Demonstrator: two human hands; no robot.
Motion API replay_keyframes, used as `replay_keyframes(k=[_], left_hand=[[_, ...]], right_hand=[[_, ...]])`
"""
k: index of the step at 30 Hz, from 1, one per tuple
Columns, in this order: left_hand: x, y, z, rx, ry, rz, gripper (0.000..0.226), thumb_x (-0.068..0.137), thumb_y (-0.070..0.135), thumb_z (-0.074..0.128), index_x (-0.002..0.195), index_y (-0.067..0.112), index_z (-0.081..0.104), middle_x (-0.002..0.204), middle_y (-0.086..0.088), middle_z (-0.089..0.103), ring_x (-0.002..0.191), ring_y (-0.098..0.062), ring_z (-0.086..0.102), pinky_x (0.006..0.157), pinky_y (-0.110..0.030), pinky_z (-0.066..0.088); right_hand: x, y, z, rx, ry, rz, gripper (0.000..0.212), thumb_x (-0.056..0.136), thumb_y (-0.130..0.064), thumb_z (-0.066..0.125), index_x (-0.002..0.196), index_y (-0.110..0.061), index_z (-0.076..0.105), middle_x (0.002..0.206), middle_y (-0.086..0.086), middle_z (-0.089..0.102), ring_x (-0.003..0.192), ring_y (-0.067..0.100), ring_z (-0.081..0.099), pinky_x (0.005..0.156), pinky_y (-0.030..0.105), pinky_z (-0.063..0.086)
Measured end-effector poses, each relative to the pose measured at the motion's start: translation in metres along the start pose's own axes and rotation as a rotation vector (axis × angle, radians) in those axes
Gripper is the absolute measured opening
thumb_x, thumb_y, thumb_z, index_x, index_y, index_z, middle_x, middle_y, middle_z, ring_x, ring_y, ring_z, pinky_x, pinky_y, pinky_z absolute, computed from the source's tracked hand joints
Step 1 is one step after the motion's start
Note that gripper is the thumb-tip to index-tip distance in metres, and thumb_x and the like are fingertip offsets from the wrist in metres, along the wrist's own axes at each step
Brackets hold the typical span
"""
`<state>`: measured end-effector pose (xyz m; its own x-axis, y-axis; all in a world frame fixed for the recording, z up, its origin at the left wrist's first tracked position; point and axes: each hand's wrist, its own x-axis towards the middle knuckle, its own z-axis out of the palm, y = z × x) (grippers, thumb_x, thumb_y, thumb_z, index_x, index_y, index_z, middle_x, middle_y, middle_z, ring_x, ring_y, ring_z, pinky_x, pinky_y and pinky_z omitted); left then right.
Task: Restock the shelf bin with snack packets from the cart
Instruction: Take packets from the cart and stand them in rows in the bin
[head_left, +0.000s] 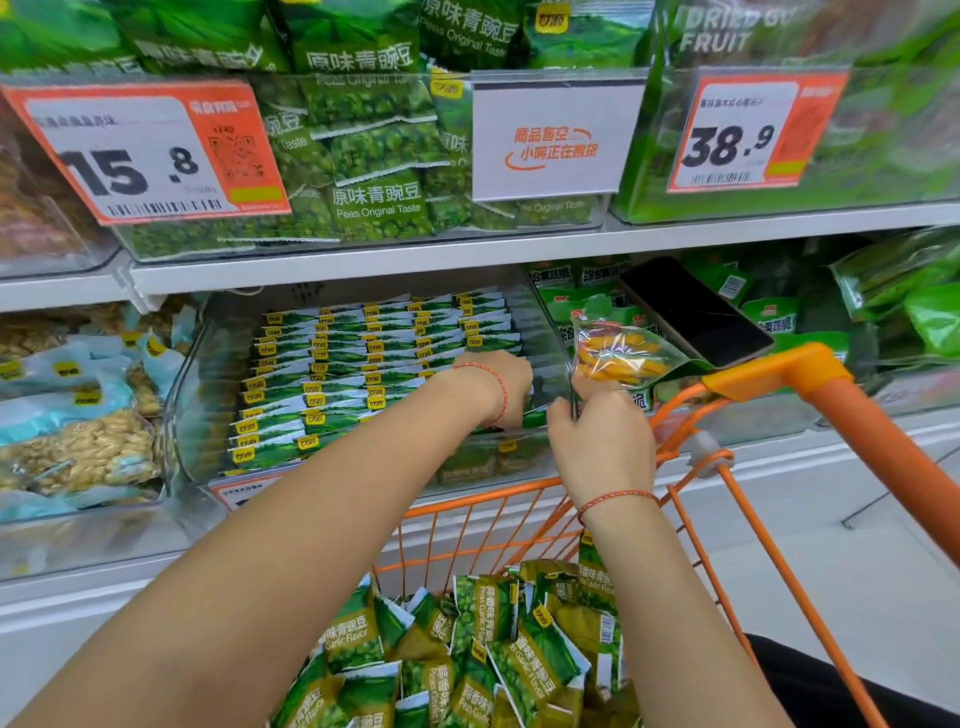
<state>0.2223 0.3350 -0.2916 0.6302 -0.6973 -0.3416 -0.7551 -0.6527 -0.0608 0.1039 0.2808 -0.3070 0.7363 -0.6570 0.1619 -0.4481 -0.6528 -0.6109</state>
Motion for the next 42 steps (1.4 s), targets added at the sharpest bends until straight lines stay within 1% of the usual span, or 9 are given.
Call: replay_keyframes(k=[11, 14, 18, 22, 28, 32, 35, 38, 42], left_hand=[[0.007, 0.004, 0.009, 0.032, 0.013, -0.018, 0.026, 0.086, 0.003, 0.051, 0.062, 0.011, 0.045, 0.058, -0.002, 0.039, 0.052, -0.018, 0.039, 0.054, -0.030, 0.041], [0.004, -0.007, 0.011, -0.077, 0.069, -0.007, 0.029, 0.088, 0.022, 0.055, 0.061, 0.011, 0.055, 0.060, -0.001, 0.049, 0.053, -0.018, 0.044, 0.052, -0.028, 0.040], [-0.016, -0.021, 0.026, -0.269, 0.339, -0.076, 0.038, 0.094, 0.049, 0.043, 0.104, 0.022, 0.069, 0.101, -0.004, 0.069, 0.096, -0.023, 0.062, 0.076, -0.034, 0.053], [-0.036, -0.012, 0.034, -0.372, 0.017, 0.050, 0.057, 0.101, 0.050, 0.022, 0.150, 0.021, 0.024, 0.160, -0.006, 0.012, 0.147, -0.023, 0.012, 0.118, -0.039, 0.014], [-0.049, -0.003, 0.039, -0.324, 0.051, 0.084, 0.055, 0.097, 0.059, 0.027, 0.140, 0.029, 0.043, 0.127, -0.010, 0.059, 0.113, -0.031, 0.054, 0.083, -0.032, 0.040], [-0.089, -0.012, 0.028, -0.452, 0.415, 0.144, 0.047, 0.097, 0.044, 0.045, 0.137, 0.020, 0.048, 0.140, -0.004, 0.052, 0.131, -0.021, 0.044, 0.105, -0.032, 0.036], [-0.147, -0.006, 0.047, -0.650, 0.650, 0.112, 0.024, 0.095, 0.035, 0.045, 0.102, 0.026, 0.066, 0.093, 0.003, 0.072, 0.089, -0.019, 0.066, 0.077, -0.034, 0.051], [-0.179, 0.005, 0.089, -0.457, 0.320, 0.054, 0.023, 0.095, 0.032, 0.046, 0.095, 0.022, 0.066, 0.087, -0.002, 0.070, 0.083, -0.025, 0.064, 0.069, -0.034, 0.050], [-0.168, 0.027, 0.127, -0.261, -0.087, 0.027, 0.031, 0.094, 0.035, 0.046, 0.109, 0.015, 0.064, 0.111, -0.011, 0.066, 0.102, -0.030, 0.060, 0.078, -0.033, 0.050]], right_hand=[[-0.001, -0.003, -0.004, -0.025, 0.013, 0.011, 0.042, 0.096, -0.025, 0.044, 0.137, -0.016, 0.049, 0.128, 0.008, 0.057, 0.102, 0.026, 0.060, 0.069, 0.025, 0.040], [-0.001, -0.003, -0.005, -0.013, -0.001, 0.006, 0.043, 0.097, -0.026, 0.044, 0.138, -0.015, 0.048, 0.130, 0.008, 0.055, 0.103, 0.026, 0.060, 0.071, 0.026, 0.042], [-0.004, -0.003, -0.005, -0.016, -0.013, -0.004, 0.045, 0.097, -0.026, 0.044, 0.140, -0.013, 0.044, 0.134, 0.009, 0.051, 0.104, 0.026, 0.059, 0.073, 0.028, 0.044], [-0.006, -0.005, -0.007, -0.010, -0.026, 0.009, 0.046, 0.097, -0.025, 0.045, 0.141, -0.013, 0.043, 0.137, 0.010, 0.047, 0.111, 0.028, 0.056, 0.081, 0.030, 0.045], [-0.004, -0.005, -0.009, -0.024, -0.062, -0.015, 0.045, 0.095, -0.025, 0.048, 0.137, -0.010, 0.047, 0.132, 0.014, 0.052, 0.107, 0.032, 0.057, 0.080, 0.032, 0.044], [-0.016, -0.010, -0.023, 0.107, -0.100, -0.062, 0.039, 0.094, -0.025, 0.052, 0.130, -0.014, 0.055, 0.125, 0.013, 0.060, 0.109, 0.028, 0.057, 0.080, 0.030, 0.043], [-0.041, -0.015, -0.033, 0.106, -0.124, -0.172, 0.023, 0.091, -0.024, 0.053, 0.089, -0.011, 0.072, 0.092, 0.011, 0.072, 0.085, 0.028, 0.065, 0.071, 0.033, 0.049], [-0.062, -0.012, -0.030, -0.143, -0.493, -0.148, 0.032, 0.086, -0.023, 0.055, 0.060, -0.006, 0.062, 0.062, 0.013, 0.061, 0.059, 0.026, 0.055, 0.055, 0.031, 0.042], [-0.084, 0.014, -0.005, -0.527, -0.849, -0.047, 0.034, 0.089, -0.030, 0.053, 0.061, -0.014, 0.043, 0.065, 0.004, 0.048, 0.057, 0.017, 0.046, 0.053, 0.028, 0.036]])
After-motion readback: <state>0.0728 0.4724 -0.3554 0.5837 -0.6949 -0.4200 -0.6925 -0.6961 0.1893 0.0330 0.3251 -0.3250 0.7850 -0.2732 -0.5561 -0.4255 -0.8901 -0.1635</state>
